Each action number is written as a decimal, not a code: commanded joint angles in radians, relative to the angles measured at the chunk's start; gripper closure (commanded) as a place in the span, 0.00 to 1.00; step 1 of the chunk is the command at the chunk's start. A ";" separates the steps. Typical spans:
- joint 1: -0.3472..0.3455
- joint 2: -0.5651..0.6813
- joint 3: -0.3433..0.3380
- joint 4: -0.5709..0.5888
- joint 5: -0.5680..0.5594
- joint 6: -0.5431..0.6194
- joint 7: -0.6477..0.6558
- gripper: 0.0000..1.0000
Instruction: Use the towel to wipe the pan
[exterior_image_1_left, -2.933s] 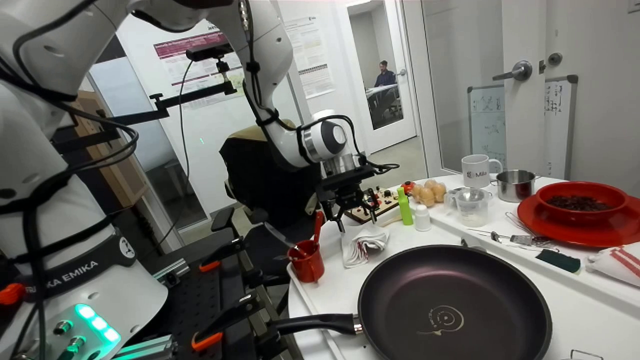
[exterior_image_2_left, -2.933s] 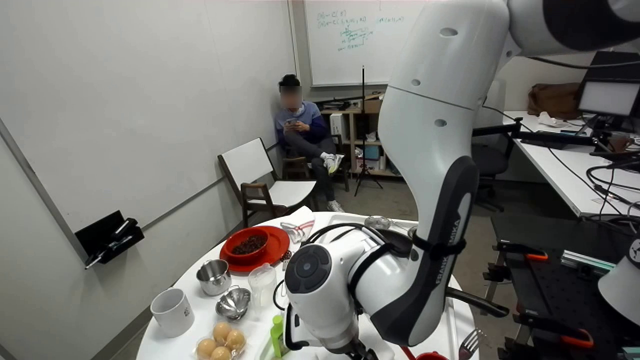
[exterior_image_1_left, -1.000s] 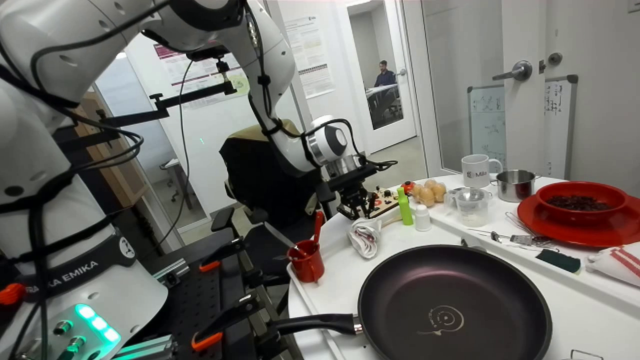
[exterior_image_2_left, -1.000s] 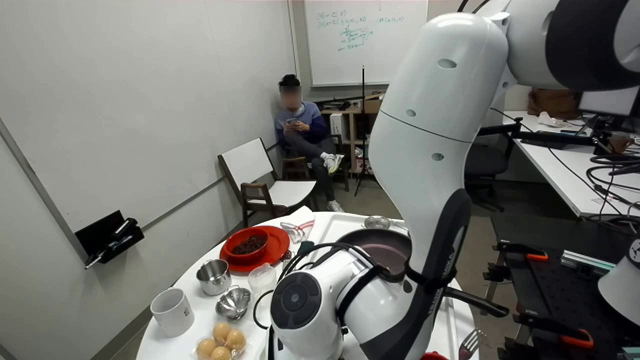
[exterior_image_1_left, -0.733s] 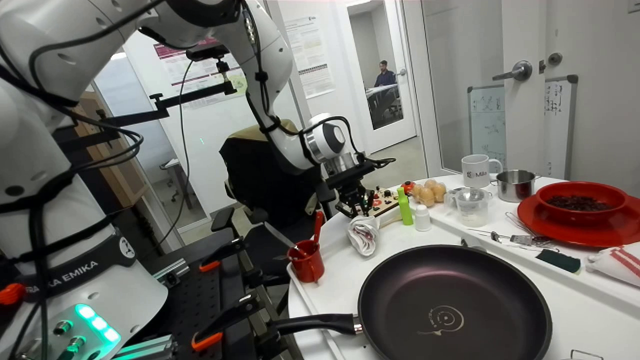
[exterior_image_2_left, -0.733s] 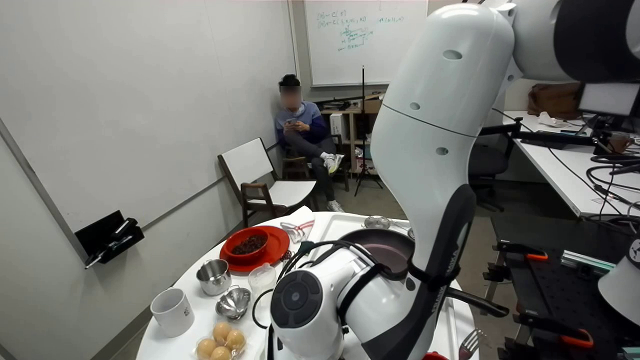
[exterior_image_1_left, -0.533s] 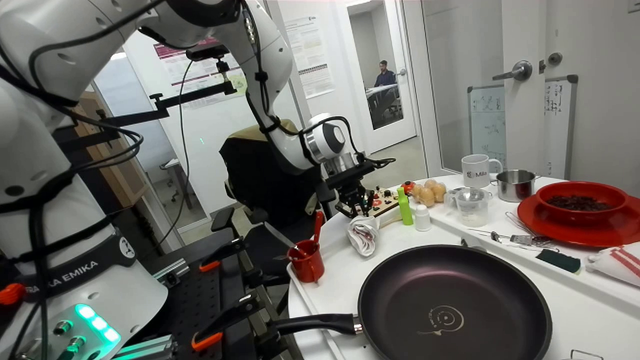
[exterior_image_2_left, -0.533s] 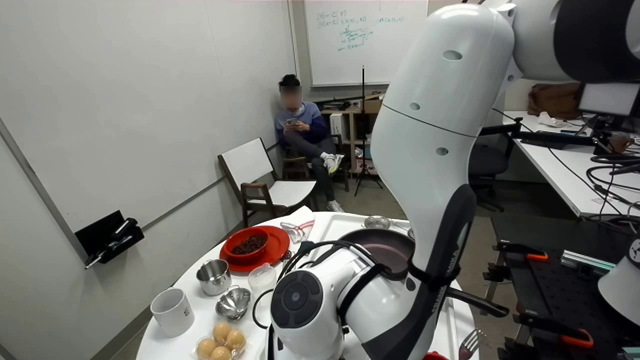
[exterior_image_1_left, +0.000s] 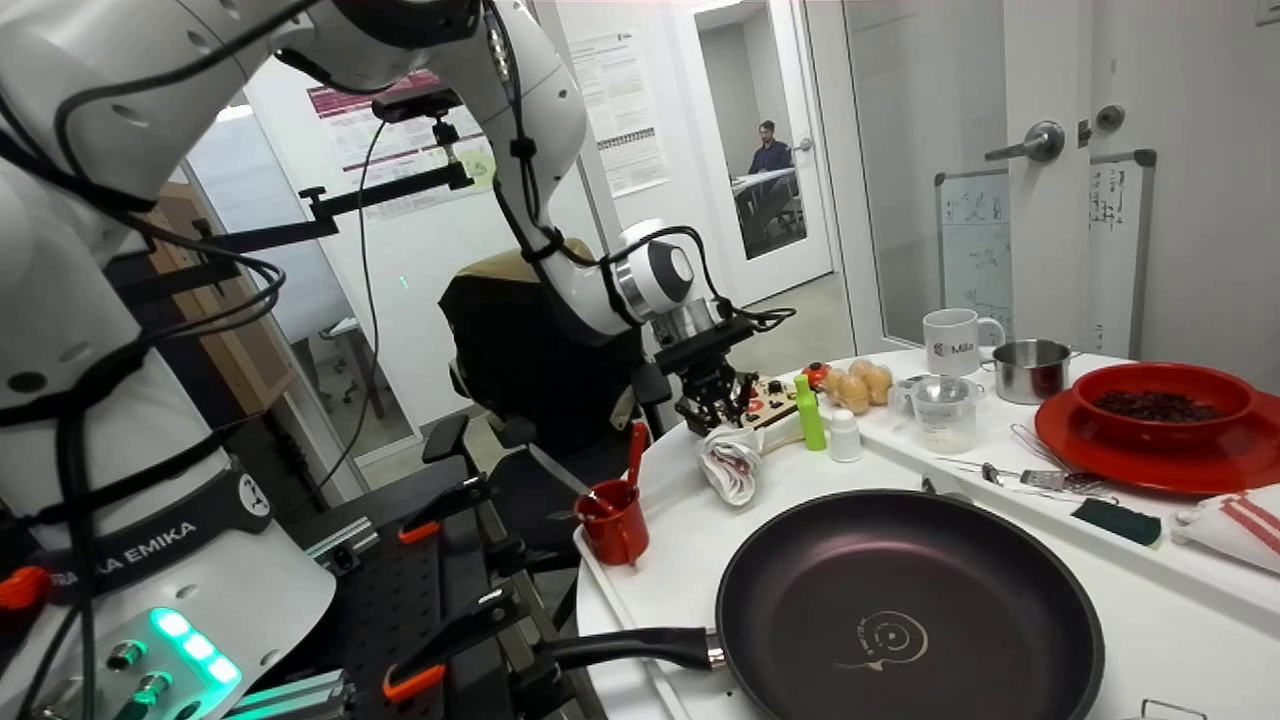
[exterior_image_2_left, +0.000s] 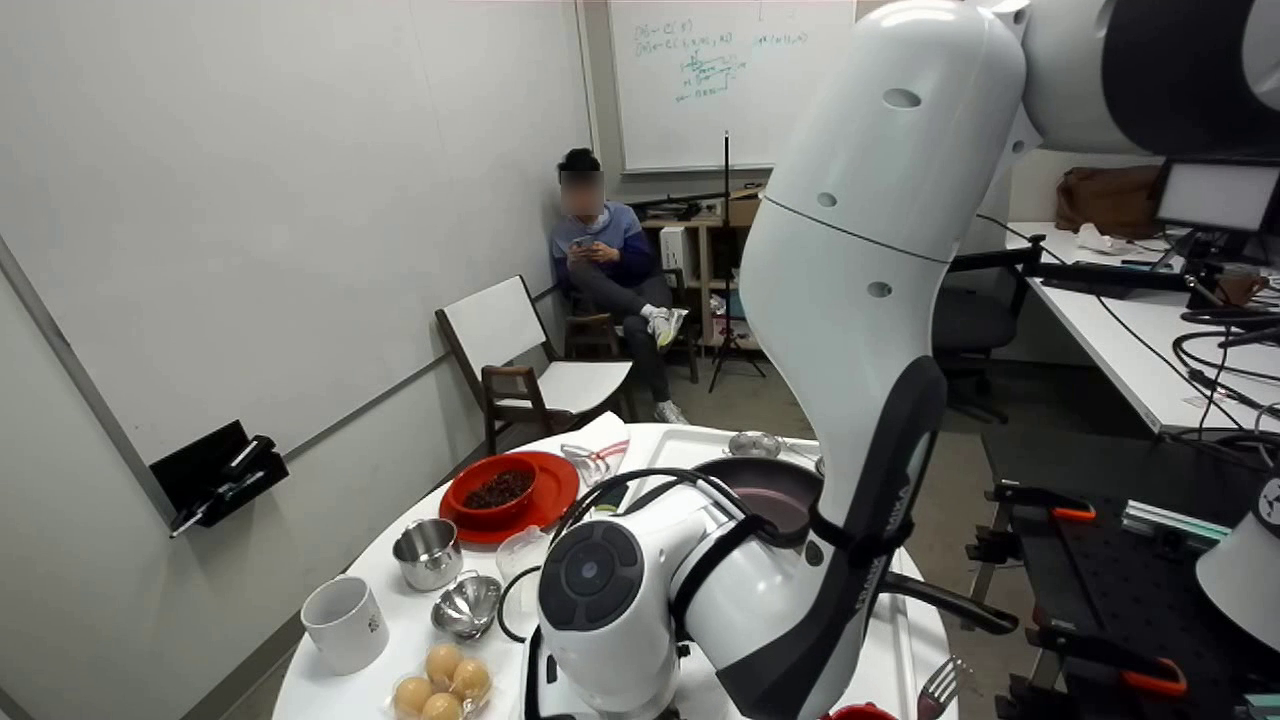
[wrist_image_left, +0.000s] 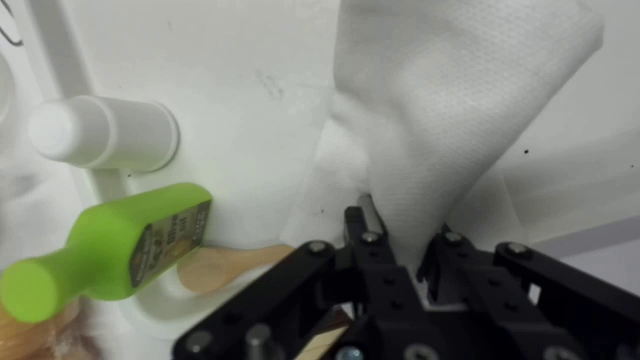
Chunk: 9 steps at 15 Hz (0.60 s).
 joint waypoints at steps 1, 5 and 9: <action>-0.035 -0.073 0.007 -0.054 -0.017 0.044 0.014 0.93; -0.100 -0.119 0.015 -0.083 0.035 0.073 0.039 0.92; -0.182 -0.159 0.016 -0.131 0.096 0.118 0.048 0.92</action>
